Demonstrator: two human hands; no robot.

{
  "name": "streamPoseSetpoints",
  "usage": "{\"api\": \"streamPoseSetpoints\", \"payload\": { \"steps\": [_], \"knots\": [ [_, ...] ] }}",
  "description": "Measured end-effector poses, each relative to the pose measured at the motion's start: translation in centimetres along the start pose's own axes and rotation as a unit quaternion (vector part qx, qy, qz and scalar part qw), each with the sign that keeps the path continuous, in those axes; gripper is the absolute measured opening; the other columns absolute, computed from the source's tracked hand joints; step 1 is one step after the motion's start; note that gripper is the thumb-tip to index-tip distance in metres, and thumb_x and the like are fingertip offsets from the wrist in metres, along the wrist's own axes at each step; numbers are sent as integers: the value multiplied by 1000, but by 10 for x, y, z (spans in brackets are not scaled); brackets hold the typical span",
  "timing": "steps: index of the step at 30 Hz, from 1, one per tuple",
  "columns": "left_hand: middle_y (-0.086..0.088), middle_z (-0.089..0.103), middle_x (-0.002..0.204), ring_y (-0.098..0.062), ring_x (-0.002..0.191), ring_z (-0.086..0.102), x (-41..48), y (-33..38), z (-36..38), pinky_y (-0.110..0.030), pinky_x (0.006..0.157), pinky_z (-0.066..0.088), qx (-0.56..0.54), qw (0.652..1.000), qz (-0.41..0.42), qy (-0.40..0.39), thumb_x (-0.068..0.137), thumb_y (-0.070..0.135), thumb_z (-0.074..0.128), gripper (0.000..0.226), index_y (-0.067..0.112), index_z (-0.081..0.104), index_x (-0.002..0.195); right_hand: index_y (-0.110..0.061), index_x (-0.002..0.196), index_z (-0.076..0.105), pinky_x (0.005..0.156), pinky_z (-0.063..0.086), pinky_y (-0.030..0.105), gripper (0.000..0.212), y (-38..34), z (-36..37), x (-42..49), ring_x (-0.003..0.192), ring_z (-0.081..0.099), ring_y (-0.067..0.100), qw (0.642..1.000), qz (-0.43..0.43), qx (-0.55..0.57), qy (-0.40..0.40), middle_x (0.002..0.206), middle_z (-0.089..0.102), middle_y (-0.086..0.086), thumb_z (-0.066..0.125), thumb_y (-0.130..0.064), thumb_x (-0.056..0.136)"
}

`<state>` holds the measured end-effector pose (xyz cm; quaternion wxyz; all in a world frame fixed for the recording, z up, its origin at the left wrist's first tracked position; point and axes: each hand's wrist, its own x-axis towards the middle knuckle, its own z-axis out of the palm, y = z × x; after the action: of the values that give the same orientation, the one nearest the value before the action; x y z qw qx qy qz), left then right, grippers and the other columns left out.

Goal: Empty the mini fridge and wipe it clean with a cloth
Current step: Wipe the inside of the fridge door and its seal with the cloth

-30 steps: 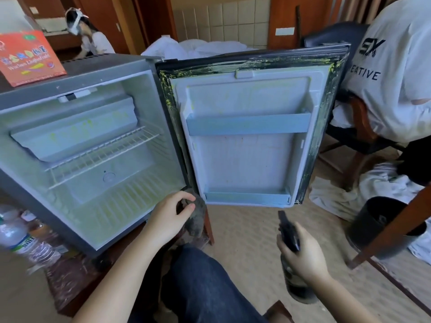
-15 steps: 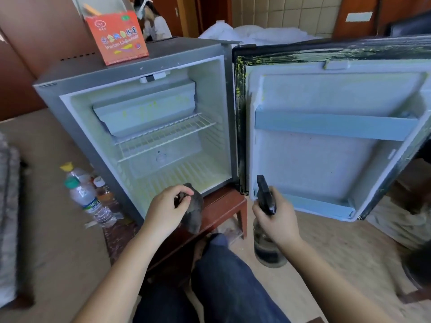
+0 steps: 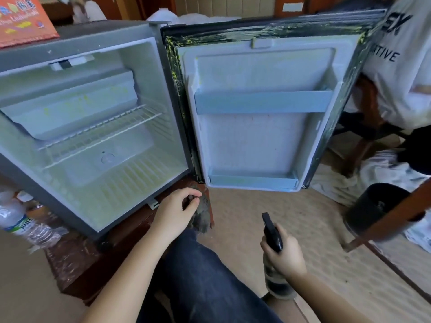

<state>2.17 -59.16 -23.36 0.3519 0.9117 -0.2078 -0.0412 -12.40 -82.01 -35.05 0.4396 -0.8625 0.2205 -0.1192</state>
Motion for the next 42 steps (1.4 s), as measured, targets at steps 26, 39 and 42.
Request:
{"api": "streamPoseSetpoints", "payload": {
  "steps": [26,39,42],
  "knots": [
    [24,63,101,1,95,56,-66,-74,-135,-8,79,39,14,972,-99,211,95,23,58,16,35,67,96,-30,99,56,68,46,31,26,-222,80,50,78,61,10,965,-248,42,-77,85,62,-14,60,-51,84],
    [-11,63,103,-28,97,58,-45,-109,-246,-33,79,38,99,886,-147,428,92,30,64,25,13,67,109,-30,81,56,71,50,34,18,-283,119,63,75,66,16,955,-193,224,-7,72,64,1,61,-46,88],
    [-16,64,107,-35,101,57,-24,-112,-258,-36,77,39,122,883,-177,417,91,36,65,32,10,66,109,-29,88,58,73,48,31,22,-281,113,68,77,61,7,955,-234,177,-46,77,62,-8,58,-51,86]
  ]
}}
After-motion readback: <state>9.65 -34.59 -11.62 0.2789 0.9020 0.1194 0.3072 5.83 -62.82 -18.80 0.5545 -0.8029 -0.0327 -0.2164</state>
